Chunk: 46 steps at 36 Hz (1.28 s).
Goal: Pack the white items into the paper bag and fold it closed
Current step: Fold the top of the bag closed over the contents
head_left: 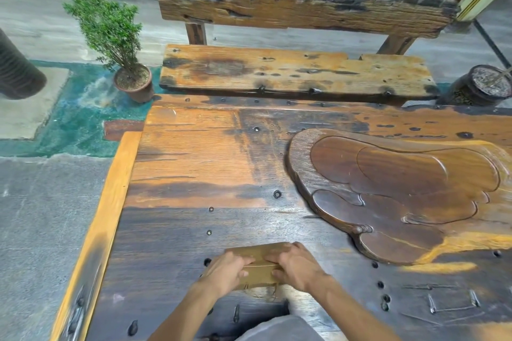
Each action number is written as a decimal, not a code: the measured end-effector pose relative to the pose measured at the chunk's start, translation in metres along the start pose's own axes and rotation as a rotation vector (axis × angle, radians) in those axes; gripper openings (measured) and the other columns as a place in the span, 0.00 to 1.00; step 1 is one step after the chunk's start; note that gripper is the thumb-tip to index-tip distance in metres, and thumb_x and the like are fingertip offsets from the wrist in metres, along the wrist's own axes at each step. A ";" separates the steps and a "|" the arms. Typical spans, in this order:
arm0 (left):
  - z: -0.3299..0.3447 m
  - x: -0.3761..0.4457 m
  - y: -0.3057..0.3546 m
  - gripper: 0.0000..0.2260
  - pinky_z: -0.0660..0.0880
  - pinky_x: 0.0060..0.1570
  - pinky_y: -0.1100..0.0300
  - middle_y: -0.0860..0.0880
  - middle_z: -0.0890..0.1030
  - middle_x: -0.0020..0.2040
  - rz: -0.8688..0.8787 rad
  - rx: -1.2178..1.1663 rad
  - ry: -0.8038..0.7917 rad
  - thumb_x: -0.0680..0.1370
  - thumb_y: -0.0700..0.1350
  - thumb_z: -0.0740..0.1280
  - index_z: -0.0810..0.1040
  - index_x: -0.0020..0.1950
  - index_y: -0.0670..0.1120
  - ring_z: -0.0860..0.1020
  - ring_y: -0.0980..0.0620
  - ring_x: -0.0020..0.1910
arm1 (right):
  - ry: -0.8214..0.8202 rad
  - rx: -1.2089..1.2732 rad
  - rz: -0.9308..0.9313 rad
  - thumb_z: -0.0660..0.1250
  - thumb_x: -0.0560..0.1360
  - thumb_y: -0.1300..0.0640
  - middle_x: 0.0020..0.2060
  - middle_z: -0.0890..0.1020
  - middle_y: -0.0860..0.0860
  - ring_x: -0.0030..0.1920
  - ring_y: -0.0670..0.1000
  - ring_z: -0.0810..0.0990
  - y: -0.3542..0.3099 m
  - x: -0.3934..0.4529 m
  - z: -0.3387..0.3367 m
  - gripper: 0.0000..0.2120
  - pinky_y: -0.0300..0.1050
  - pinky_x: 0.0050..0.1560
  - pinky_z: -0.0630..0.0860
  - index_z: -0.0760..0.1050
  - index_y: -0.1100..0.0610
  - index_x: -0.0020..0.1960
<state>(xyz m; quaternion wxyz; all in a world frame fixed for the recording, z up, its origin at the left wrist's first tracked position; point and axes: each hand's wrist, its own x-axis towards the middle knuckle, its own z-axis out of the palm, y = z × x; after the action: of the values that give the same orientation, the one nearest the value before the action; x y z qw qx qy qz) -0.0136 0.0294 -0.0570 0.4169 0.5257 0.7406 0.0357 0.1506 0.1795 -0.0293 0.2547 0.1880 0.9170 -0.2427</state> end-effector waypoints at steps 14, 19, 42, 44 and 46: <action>0.010 -0.024 -0.022 0.14 0.74 0.58 0.68 0.53 0.85 0.56 -0.093 -0.067 0.252 0.81 0.44 0.66 0.81 0.63 0.57 0.83 0.59 0.56 | 0.037 0.083 0.123 0.51 0.79 0.33 0.53 0.84 0.51 0.56 0.54 0.80 0.020 -0.007 0.016 0.25 0.44 0.56 0.72 0.75 0.41 0.67; 0.019 -0.028 -0.033 0.06 0.69 0.48 0.79 0.75 0.79 0.38 -0.208 -0.472 0.368 0.77 0.41 0.72 0.87 0.52 0.47 0.81 0.72 0.44 | 0.117 0.262 0.279 0.64 0.78 0.43 0.46 0.85 0.46 0.47 0.50 0.79 0.027 -0.018 0.019 0.13 0.42 0.45 0.70 0.82 0.49 0.52; -0.013 -0.035 -0.020 0.21 0.72 0.67 0.45 0.39 0.82 0.59 -0.367 -0.968 0.465 0.74 0.46 0.75 0.79 0.59 0.31 0.80 0.39 0.61 | 0.450 0.994 0.465 0.74 0.73 0.54 0.28 0.71 0.46 0.32 0.45 0.69 0.033 -0.025 0.031 0.18 0.44 0.40 0.68 0.70 0.60 0.31; -0.041 -0.041 -0.003 0.15 0.75 0.63 0.55 0.40 0.83 0.56 -0.314 -0.978 0.520 0.77 0.41 0.72 0.79 0.56 0.30 0.80 0.42 0.59 | 0.505 0.994 0.439 0.75 0.73 0.53 0.29 0.69 0.44 0.32 0.43 0.67 0.032 -0.024 0.012 0.20 0.42 0.39 0.67 0.67 0.55 0.30; -0.068 -0.044 0.006 0.04 0.74 0.52 0.63 0.48 0.81 0.48 -0.263 -0.972 0.545 0.78 0.40 0.71 0.79 0.51 0.40 0.79 0.48 0.53 | 0.565 0.990 0.380 0.74 0.73 0.53 0.29 0.68 0.43 0.31 0.42 0.66 0.028 -0.027 -0.018 0.21 0.41 0.37 0.65 0.66 0.56 0.29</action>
<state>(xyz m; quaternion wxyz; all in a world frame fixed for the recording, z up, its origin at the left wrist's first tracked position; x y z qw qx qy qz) -0.0495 0.0225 0.0151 0.4057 0.1490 0.7791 0.4542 0.1790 0.2061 -0.0104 -0.0781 0.5020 0.6775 -0.5319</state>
